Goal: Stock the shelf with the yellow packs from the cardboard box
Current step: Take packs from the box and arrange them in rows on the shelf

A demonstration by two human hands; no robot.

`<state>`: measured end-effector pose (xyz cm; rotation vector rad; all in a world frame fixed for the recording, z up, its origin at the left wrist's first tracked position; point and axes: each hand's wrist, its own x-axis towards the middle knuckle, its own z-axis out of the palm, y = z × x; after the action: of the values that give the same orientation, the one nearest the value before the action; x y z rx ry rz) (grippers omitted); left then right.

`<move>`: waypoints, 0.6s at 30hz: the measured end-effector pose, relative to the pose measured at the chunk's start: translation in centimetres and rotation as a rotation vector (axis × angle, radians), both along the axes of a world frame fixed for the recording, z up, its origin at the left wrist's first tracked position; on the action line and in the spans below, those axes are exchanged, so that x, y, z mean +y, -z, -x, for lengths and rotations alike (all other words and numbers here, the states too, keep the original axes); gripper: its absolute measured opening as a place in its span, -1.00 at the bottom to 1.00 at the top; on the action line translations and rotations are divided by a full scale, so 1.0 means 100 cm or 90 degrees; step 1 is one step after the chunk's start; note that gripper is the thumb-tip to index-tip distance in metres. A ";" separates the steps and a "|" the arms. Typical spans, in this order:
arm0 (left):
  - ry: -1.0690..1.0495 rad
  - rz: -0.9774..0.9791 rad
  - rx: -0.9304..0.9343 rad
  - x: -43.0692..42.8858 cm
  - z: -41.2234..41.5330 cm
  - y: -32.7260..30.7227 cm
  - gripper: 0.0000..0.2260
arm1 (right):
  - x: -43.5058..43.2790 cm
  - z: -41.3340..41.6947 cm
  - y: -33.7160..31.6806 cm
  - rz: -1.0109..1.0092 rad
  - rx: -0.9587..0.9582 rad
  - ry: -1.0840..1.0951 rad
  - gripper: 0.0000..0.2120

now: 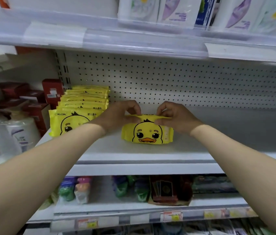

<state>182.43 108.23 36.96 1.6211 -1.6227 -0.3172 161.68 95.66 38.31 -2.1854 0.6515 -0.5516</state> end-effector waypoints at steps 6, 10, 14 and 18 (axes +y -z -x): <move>-0.038 -0.051 -0.079 -0.001 -0.004 -0.013 -0.93 | -0.008 -0.003 0.003 -0.044 -0.049 0.023 -0.91; -0.041 -0.067 -0.115 -0.009 -0.006 -0.018 -0.80 | -0.017 -0.013 0.006 -0.023 -0.061 0.023 -0.90; -0.069 -0.223 -0.191 -0.026 -0.012 -0.029 -0.50 | -0.030 -0.022 0.005 -0.031 -0.087 0.010 -0.80; -0.099 -0.293 -0.320 -0.050 -0.021 -0.033 -0.58 | -0.048 -0.038 -0.002 -0.007 -0.030 -0.016 -0.70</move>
<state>184.54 103.26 40.29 2.3056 -1.8639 -0.2223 165.49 90.83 38.49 -2.1616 0.5994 -0.5826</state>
